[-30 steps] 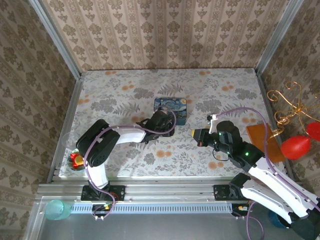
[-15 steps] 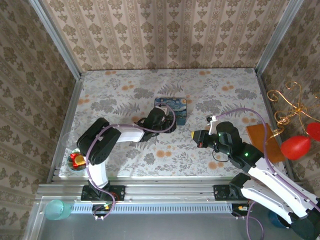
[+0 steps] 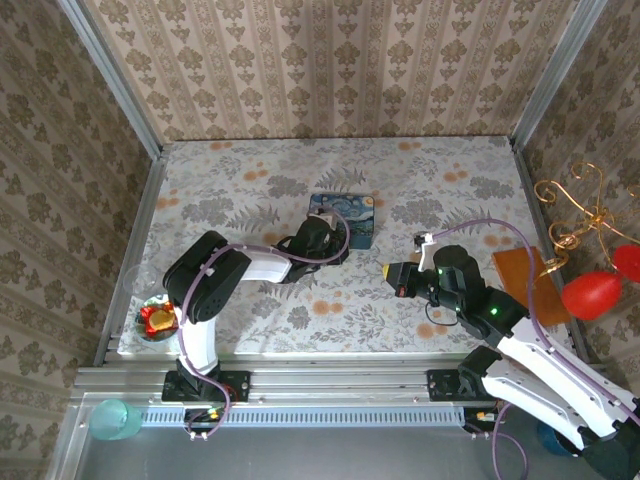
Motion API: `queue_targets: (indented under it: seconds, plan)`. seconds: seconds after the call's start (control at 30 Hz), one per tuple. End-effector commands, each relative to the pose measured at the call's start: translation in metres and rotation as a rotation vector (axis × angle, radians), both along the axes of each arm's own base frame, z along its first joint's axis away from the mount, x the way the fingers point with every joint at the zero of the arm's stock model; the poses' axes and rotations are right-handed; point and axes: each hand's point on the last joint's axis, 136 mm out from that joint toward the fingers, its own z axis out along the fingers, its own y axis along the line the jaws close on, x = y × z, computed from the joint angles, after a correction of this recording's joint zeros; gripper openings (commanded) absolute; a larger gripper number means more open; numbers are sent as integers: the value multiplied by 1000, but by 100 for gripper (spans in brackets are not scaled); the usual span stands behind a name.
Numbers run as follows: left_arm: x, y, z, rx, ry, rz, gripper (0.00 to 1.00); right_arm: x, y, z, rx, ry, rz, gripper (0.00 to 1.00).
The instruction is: Unlock a padlock with a key
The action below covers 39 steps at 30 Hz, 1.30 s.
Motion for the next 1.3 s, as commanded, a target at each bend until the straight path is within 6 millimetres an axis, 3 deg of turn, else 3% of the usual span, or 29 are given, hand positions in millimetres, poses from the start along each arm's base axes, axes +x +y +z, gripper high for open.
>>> queue_targets:
  seconds: [0.0,0.17,0.33,0.9,1.27]
  plan:
    - [5,10,0,-23,5,44,19,-3,2,-8,9,24,9,0]
    - [-2,15,11,-49,19,26,15,-2,3,-21,19,57,-1,0]
    - [-14,18,28,-89,56,16,12,-2,16,-32,32,105,49,0]
    - [-55,22,54,-358,339,-34,8,17,55,-84,132,248,89,0]
    - [-66,27,65,-430,376,-36,6,31,74,-106,208,325,108,0]
